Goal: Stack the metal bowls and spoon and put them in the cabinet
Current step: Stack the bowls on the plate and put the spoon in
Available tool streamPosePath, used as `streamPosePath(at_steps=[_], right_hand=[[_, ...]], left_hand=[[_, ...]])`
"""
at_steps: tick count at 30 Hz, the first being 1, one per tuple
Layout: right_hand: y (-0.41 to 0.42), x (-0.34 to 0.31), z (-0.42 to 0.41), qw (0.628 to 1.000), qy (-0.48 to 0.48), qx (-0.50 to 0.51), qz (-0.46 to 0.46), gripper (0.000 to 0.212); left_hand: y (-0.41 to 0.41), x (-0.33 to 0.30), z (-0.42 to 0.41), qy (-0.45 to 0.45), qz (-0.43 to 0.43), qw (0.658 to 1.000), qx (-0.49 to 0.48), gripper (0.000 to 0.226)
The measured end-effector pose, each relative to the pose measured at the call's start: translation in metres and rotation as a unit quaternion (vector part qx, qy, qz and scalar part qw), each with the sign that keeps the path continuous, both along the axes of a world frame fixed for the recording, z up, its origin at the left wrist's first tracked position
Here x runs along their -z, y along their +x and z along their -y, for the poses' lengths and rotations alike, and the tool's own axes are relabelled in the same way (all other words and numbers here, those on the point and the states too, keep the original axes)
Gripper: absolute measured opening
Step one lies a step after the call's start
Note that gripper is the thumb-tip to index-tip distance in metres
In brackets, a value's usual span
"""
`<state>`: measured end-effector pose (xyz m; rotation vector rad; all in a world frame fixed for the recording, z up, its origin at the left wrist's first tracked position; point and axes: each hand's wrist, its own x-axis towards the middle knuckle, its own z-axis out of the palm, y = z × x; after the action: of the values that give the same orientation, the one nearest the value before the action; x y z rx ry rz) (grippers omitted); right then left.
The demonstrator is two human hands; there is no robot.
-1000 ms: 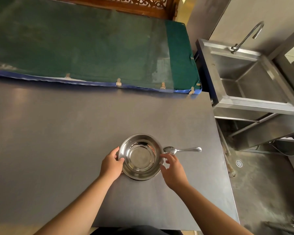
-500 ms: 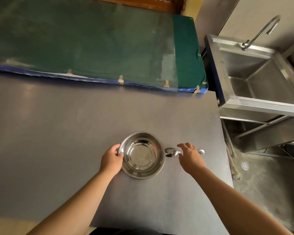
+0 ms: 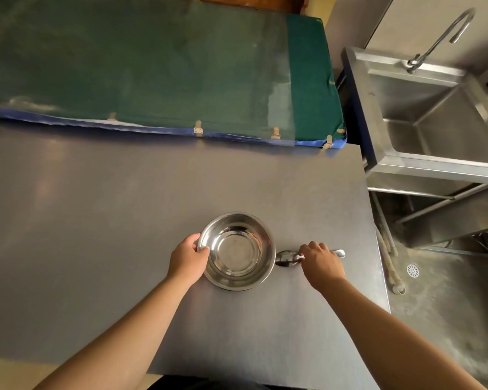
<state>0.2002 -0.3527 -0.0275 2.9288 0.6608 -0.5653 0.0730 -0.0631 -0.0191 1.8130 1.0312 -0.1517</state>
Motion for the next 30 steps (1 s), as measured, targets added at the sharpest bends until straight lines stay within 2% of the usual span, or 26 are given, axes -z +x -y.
streamPosePath(at_steps=[4, 8, 11, 17, 23, 30], right_hand=[[-0.007, -0.007, 0.011, 1.000, -0.004, 0.017, -0.014, 0.022], [-0.011, -0.022, 0.015, 0.995, 0.045, 0.086, -0.016, 0.017], [-0.014, -0.037, 0.007, 0.992, 0.075, 0.098, -0.004, 0.017], [-0.023, -0.064, -0.037, 0.987, 0.154, 0.052, 0.011, 0.012], [-0.034, -0.069, -0.090, 0.983, 0.182, 0.004, -0.007, 0.018], [-0.045, -0.047, -0.129, 0.991, 0.118, -0.019, -0.051, 0.016]], left_hand=[[0.000, -0.002, 0.000, -0.002, 0.002, 1.000, 0.009, 0.039], [0.000, -0.004, 0.000, -0.004, 0.009, 1.000, 0.017, 0.040], [-0.001, -0.006, -0.001, -0.011, 0.011, 1.000, 0.025, 0.040], [-0.005, -0.006, -0.004, -0.031, 0.017, 0.999, 0.024, 0.045], [-0.013, -0.005, -0.011, -0.073, 0.021, 0.997, 0.020, 0.052], [-0.018, -0.013, -0.017, -0.081, 0.015, 0.995, 0.061, 0.050]])
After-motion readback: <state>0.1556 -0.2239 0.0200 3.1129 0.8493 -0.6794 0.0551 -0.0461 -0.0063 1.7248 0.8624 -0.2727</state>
